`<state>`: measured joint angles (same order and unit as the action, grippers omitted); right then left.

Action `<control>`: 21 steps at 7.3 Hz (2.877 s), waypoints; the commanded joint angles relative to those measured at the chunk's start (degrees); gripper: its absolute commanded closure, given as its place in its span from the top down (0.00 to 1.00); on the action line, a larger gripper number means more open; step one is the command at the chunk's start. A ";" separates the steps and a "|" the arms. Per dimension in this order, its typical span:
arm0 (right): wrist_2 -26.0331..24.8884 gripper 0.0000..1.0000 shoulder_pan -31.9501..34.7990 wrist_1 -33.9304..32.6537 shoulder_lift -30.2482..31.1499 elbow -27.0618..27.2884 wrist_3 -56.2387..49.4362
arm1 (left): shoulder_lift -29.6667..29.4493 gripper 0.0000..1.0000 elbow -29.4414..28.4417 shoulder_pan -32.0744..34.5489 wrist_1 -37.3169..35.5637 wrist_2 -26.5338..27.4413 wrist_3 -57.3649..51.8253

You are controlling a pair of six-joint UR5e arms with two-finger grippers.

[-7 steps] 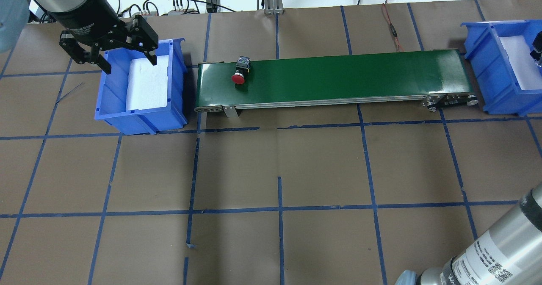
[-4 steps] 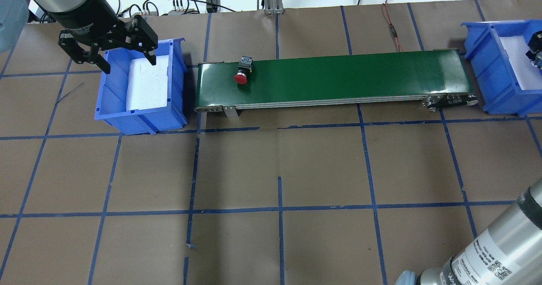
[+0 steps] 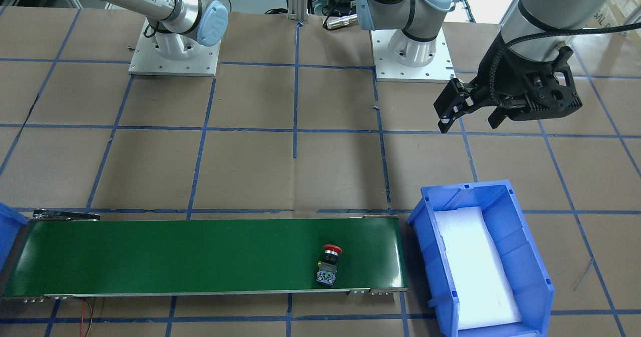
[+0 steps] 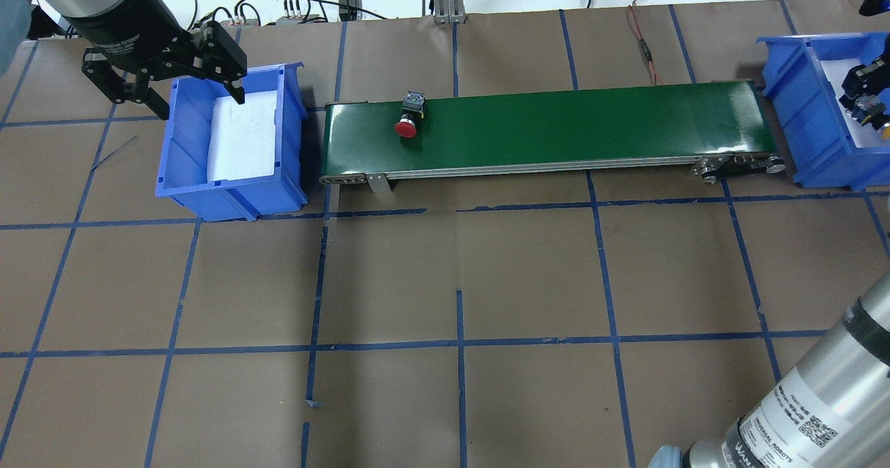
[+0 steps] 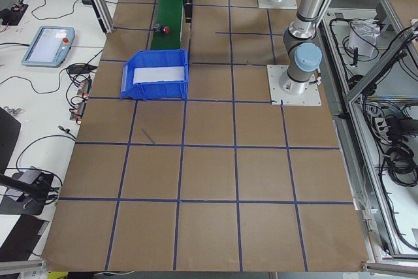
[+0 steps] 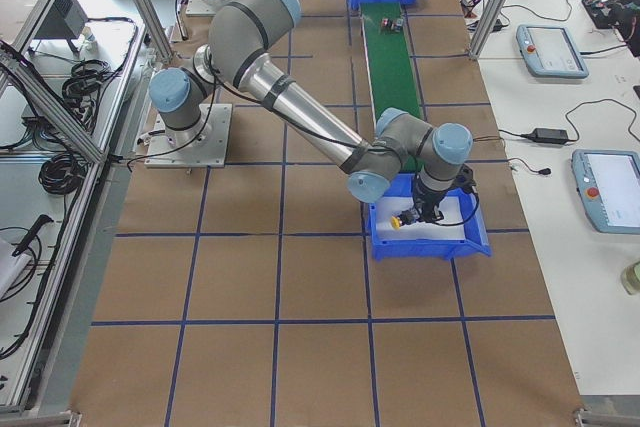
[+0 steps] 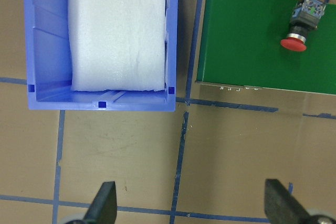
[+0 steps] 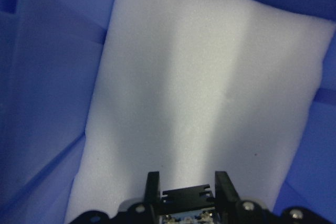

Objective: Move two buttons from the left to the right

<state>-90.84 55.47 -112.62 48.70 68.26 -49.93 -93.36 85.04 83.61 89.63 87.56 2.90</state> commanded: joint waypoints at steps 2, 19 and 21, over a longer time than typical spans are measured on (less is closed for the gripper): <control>0.14 0.09 0.52 -0.15 -0.80 0.12 0.09 | 0.20 1.00 -0.14 -0.29 0.46 0.15 0.00; 0.75 0.52 0.95 7.14 9.98 -1.20 -0.44 | 10.92 1.00 9.52 0.85 4.77 0.33 -7.91; 2.68 0.52 7.26 6.89 11.33 -1.28 1.74 | 22.28 1.00 12.41 0.94 6.25 9.17 -7.83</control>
<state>-89.06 59.18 -105.79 58.99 66.99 -49.63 -77.66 95.53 84.66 94.97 92.41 -5.36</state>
